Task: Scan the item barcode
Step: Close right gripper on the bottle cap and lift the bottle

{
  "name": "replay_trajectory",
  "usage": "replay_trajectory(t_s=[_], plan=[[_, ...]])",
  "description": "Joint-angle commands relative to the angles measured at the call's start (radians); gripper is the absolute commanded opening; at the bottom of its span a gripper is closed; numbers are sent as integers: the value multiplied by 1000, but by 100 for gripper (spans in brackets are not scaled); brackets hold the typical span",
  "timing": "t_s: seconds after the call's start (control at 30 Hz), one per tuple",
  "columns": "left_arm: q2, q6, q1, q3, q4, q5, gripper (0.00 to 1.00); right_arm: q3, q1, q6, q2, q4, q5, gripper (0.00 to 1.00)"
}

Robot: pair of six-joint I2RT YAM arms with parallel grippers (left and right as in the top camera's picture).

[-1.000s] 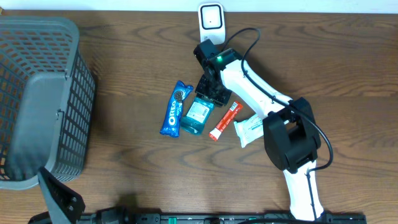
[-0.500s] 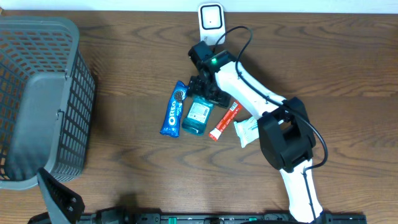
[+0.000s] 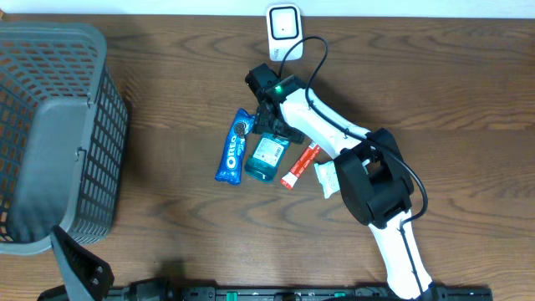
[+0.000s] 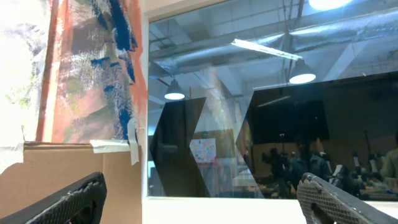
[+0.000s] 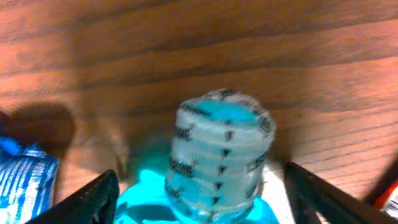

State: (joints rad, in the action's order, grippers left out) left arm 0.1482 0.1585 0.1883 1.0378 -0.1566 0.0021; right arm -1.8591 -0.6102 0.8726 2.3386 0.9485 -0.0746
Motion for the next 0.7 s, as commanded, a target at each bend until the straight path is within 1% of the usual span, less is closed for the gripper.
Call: replay_trajectory(t_s=[0.0,0.07,0.2,0.33,0.37,0.43,0.47,0.5,0.57,0.67], plan=[[-8,42,-11,-5,5,13,98,8,1,13,65,-6,-4,73],[-8,58,-11,-5,5,13,98,8,1,13,64,-4,8,66],[-8,58,-11,-5,24,13,98,7,1,12,62,6,68,57],[-8,57,-11,-4,187,13,98,-18,5,-42,61,13,87,56],[-8,58,-11,-3,212,13,98,-29,5,-68,61,16,88,55],[-8,57,-11,5,210,13,98,-53,5,-96,61,34,87,54],[-9,57,-11,5,200,13,98,-64,5,-96,61,50,87,56],[-9,57,-10,5,185,13,98,-74,5,-95,61,69,88,64],[-9,58,-10,5,145,13,98,-90,5,-76,61,110,97,75],[-15,58,-10,5,123,13,98,-92,4,-64,61,137,114,79]])
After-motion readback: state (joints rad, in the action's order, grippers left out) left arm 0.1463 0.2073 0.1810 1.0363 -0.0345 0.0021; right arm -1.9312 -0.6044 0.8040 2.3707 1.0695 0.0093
